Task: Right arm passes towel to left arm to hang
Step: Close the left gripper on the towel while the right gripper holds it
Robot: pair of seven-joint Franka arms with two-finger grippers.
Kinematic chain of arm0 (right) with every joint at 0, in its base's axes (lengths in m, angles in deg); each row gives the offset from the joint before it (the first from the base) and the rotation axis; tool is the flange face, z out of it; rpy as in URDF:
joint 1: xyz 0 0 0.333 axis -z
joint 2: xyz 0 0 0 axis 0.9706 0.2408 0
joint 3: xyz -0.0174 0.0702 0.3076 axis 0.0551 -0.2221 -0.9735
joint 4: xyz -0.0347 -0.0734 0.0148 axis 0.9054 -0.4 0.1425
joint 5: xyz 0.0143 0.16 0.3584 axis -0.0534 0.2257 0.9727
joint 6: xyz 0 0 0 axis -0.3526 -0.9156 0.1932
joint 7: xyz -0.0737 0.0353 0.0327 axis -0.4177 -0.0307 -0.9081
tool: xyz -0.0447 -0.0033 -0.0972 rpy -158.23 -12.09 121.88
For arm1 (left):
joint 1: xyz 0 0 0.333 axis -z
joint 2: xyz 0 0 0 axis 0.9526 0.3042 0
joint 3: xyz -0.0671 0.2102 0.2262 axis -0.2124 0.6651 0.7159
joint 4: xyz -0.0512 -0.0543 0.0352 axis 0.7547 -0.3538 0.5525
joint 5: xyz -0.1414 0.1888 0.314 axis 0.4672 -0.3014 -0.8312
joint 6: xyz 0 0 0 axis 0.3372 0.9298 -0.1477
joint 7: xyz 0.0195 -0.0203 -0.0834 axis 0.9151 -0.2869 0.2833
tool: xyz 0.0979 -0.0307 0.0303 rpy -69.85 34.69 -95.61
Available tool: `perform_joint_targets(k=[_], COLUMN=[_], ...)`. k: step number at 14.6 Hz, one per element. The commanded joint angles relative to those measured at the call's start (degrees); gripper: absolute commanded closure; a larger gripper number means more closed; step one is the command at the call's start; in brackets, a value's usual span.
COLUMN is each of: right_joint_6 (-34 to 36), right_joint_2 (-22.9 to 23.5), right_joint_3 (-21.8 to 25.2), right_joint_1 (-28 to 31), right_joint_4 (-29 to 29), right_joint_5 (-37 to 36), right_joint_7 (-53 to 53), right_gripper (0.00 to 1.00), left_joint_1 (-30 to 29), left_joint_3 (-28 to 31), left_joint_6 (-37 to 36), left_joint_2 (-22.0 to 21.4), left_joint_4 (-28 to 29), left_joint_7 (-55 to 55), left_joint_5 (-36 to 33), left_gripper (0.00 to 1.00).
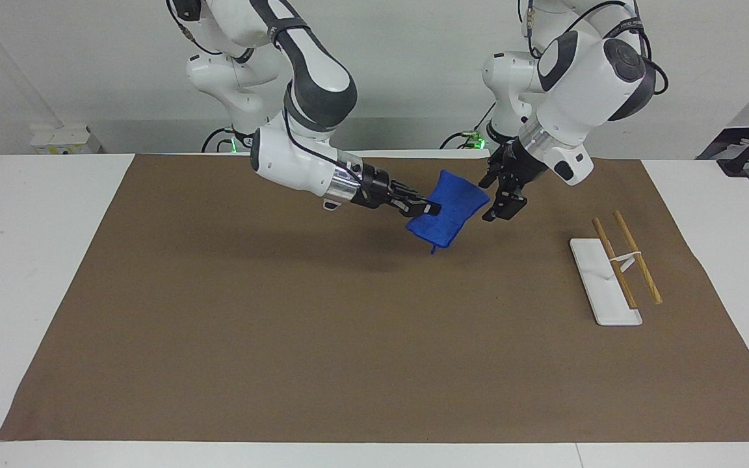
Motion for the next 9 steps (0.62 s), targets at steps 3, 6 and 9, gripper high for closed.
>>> perform_joint_targets(k=[3, 6, 9], right_joint_6=[-1.0, -0.9, -0.9], right_joint_2=[-1.3, -1.3, -1.3], right_joint_3=[-0.1, -0.1, -0.2], right_joint_1=[0.0, 0.0, 0.0], right_joint_4=[1.5, 1.6, 1.6], right_joint_5=[1.1, 1.1, 1.1], right_joint_7=[0.6, 0.6, 0.6], right_gripper=[0.99, 0.99, 0.99], left_joint_1=[-0.2, -0.1, -0.1], left_joint_3=[-2.1, -2.8, -2.9], left_joint_6=[4.9, 5.7, 5.8], left_joint_2=[-1.7, -1.7, -1.4], left_joint_4=[2.5, 3.1, 3.1], left_joint_7=[0.8, 0.9, 0.6], left_joint_5=[2.2, 2.3, 2.3], left_gripper=[0.14, 0.16, 0.23])
